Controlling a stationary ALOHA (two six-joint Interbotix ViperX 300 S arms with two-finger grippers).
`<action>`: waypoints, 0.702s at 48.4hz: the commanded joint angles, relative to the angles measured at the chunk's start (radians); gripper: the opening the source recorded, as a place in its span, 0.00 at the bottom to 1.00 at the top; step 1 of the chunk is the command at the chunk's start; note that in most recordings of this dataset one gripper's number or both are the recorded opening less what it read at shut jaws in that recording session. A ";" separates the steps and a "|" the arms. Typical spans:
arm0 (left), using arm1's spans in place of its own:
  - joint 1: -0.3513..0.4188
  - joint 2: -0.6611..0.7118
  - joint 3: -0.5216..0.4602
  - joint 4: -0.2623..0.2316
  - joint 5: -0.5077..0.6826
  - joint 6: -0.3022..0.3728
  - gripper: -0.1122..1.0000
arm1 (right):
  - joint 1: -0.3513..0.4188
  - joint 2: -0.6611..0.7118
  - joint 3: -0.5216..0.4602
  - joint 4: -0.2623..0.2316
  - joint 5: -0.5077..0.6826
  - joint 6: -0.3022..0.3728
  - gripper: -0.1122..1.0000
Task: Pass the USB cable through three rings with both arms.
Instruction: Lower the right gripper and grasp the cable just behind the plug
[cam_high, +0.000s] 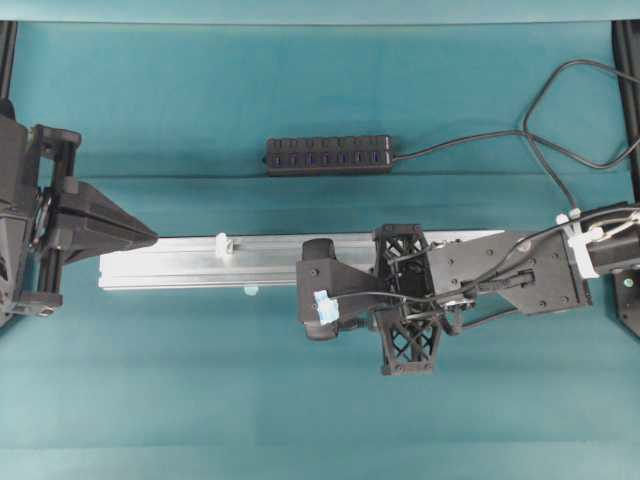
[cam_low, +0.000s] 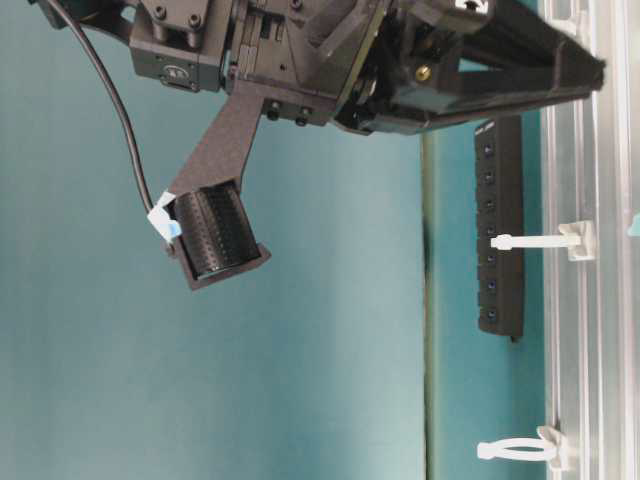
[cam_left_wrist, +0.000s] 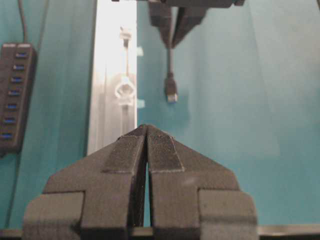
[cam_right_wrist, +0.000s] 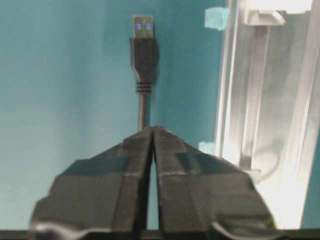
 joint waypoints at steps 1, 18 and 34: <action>-0.003 -0.005 -0.008 0.003 -0.003 -0.005 0.12 | -0.002 -0.005 -0.008 0.003 -0.028 0.021 0.02; 0.002 -0.034 0.038 0.003 -0.003 -0.029 0.12 | -0.008 0.002 -0.005 0.011 -0.044 0.066 0.00; 0.026 -0.048 0.049 0.002 -0.003 -0.048 0.24 | -0.008 0.014 -0.003 0.021 -0.035 0.066 0.20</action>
